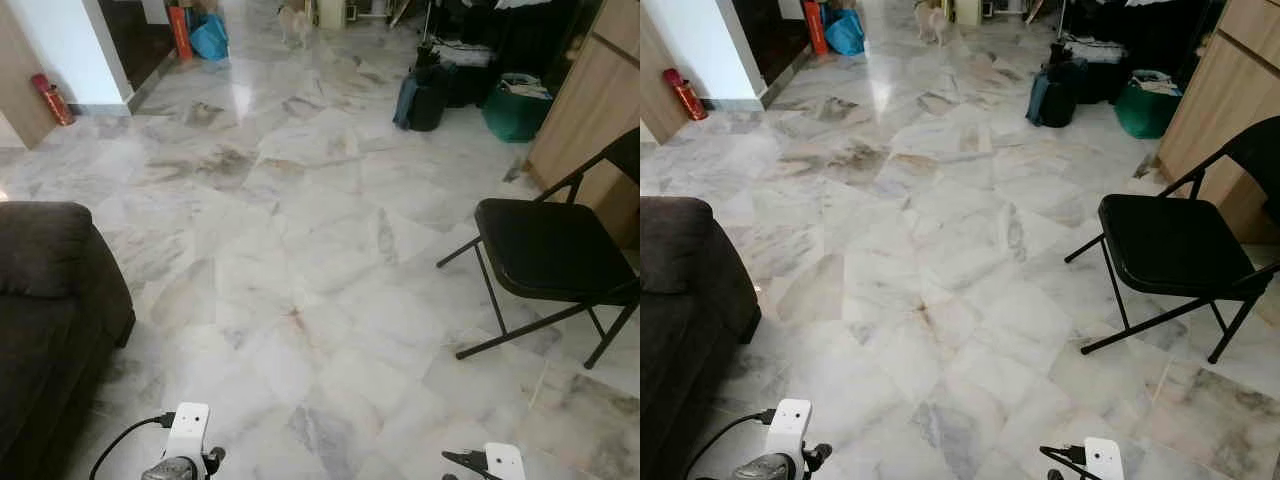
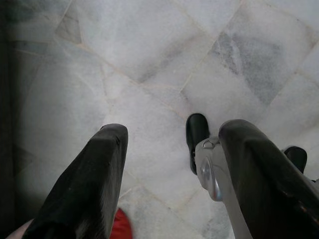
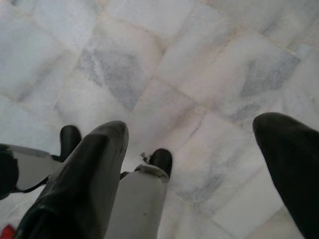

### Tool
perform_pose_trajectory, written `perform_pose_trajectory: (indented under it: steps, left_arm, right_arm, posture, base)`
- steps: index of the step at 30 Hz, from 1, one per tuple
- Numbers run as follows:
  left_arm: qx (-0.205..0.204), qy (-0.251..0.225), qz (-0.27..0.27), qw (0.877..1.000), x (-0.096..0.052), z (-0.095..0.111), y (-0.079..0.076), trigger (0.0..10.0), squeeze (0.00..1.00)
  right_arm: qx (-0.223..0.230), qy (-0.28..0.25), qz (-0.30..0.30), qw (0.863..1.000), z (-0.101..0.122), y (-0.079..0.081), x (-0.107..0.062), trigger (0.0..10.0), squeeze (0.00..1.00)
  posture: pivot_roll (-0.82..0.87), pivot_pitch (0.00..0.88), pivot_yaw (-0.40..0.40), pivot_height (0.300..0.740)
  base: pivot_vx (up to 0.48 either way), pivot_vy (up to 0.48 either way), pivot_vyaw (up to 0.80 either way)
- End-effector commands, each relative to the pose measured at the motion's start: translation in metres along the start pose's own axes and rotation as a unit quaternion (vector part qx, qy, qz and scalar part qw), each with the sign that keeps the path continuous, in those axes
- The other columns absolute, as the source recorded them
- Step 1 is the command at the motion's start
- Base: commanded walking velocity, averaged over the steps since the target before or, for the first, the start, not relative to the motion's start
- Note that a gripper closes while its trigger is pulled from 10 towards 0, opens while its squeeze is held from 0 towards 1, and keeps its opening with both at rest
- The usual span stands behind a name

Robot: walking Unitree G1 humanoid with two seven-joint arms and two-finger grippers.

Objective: Move the pillow to the sofa from floor

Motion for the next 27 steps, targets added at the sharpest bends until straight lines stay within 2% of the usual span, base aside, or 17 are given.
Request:
perform_pose_trajectory:
  steps: [1, 27]
  left_arm:
    - [-0.002, 0.011, 0.004, 1.000, -0.0005, -0.0047, 0.0021, 10.0, 0.00]
    - [-0.001, 0.014, 0.004, 1.000, -0.0007, -0.0066, 0.0013, 10.0, 0.00]
  right_arm:
    - [-0.004, 0.002, 0.005, 1.000, -0.0011, 0.0013, 0.0000, 10.0, 0.00]
    - [-0.022, 0.011, 0.007, 1.000, -0.0028, 0.0004, -0.0004, 10.0, 0.00]
  posture:
    - [0.13, 0.000, -0.019, 0.740]
    - [0.13, 0.000, -0.023, 0.740]
  base:
    - [0.000, 0.000, 0.80]
    - [0.000, 0.000, 0.80]
Point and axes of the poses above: a point about 5 cm out from each wrist's last joint towards the gripper, its own x axis pointing out of the wrist towards the gripper, its own z axis along the axis of the wrist's last joint, y = z × x, the point moved 1 cm from there along x, pointing out of the wrist towards the gripper, and after that the axes turned 11 degrees about x, right-handed, at the moved point
